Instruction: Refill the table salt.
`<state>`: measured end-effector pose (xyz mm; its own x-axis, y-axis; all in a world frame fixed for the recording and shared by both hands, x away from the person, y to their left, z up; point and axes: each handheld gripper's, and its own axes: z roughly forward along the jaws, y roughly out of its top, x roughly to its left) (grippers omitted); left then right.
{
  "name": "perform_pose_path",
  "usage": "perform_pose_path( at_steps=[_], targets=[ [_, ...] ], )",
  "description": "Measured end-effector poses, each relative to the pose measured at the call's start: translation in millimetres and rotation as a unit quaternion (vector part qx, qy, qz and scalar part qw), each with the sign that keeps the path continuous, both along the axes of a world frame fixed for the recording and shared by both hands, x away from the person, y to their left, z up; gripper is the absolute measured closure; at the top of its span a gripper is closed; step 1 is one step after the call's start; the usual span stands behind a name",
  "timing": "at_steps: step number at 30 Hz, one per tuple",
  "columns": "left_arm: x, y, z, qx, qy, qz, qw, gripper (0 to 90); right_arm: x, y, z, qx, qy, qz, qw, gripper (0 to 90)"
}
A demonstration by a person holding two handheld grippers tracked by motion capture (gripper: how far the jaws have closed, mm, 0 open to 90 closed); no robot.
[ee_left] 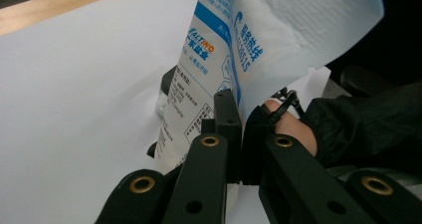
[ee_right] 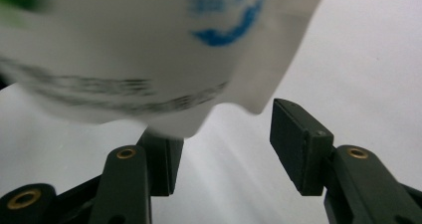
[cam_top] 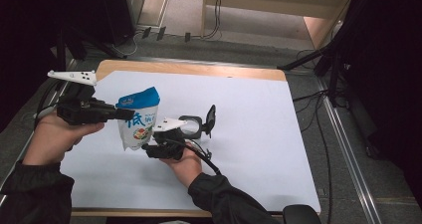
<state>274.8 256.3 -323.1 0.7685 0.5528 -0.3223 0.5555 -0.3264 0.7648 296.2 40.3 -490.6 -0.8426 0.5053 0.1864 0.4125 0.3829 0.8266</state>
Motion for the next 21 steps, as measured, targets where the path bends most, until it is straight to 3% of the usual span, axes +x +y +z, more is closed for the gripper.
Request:
perform_pose_path(
  at_steps=[3, 8, 10, 14, 17, 21],
  targets=[
    [-0.5, 0.7, 0.9, -0.006, -0.001, -0.003, 1.0000, 90.0, 1.1, -0.3, -0.9, -0.003, -0.001, -0.001, 1.0000, 48.0],
    [2.2, -2.2, -3.6, 0.014, 0.003, 0.009, 0.9998, 90.0, -3.9, 1.2, 0.5, 0.002, -0.014, 0.006, 0.9999, 50.1],
    [4.7, -1.3, -5.8, 0.007, 0.009, 0.006, 0.9999, 90.0, -6.8, 2.4, 1.8, -0.005, -0.024, 0.008, 0.9997, 50.9],
    [7.0, -1.0, -7.7, 0.004, 0.012, 0.007, 0.9999, 90.0, -7.4, 0.8, 0.4, -0.001, -0.012, 0.024, 0.9996, 49.4],
    [9.2, -2.6, -9.5, -0.002, 0.013, 0.004, 0.9999, 90.0, -9.1, -1.4, 0.6, 0.001, -0.016, 0.033, 0.9993, 49.2],
    [13.2, -7.8, -12.4, -0.001, 0.016, -0.002, 0.9999, 90.0, -15.4, -5.2, 0.7, -0.007, -0.039, 0.044, 0.9983, 46.4]
  ],
)
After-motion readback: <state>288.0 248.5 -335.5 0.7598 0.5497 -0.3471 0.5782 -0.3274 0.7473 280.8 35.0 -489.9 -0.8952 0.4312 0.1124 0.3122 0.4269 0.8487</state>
